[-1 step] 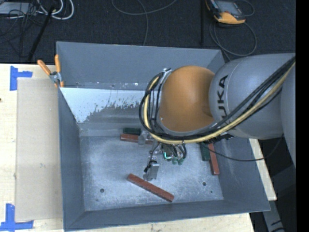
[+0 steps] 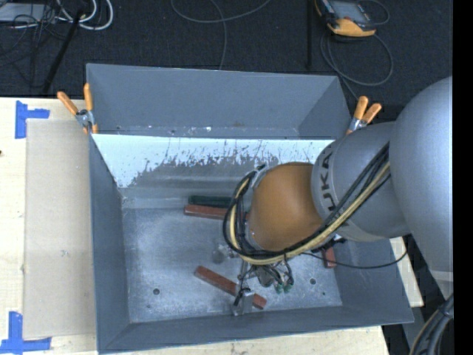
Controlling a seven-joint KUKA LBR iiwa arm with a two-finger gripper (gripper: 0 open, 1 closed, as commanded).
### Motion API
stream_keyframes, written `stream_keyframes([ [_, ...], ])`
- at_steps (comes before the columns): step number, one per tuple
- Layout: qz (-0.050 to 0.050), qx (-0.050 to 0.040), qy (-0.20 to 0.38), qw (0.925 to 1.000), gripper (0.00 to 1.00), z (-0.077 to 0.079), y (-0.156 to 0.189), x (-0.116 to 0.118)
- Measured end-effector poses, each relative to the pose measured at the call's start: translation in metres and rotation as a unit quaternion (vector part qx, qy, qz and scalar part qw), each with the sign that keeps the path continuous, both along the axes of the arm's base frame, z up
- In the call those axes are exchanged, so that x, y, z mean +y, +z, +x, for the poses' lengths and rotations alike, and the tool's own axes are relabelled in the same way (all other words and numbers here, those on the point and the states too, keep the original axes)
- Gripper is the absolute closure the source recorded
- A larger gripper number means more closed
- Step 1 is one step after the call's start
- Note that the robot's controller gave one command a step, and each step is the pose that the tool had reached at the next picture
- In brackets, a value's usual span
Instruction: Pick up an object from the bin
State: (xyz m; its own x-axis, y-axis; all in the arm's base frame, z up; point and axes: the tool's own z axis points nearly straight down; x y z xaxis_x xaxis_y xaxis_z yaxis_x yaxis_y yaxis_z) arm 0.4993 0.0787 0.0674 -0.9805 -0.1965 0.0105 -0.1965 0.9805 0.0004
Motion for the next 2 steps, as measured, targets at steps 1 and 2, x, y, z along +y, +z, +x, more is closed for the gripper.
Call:
stream_keyframes([
  [1,0.001,-0.0034,-0.002,1.0,1.0,0.002,0.003,0.0],
  [2,0.002,-0.0093,0.083,0.9965,1.0,-0.001,0.172,0.004],
])
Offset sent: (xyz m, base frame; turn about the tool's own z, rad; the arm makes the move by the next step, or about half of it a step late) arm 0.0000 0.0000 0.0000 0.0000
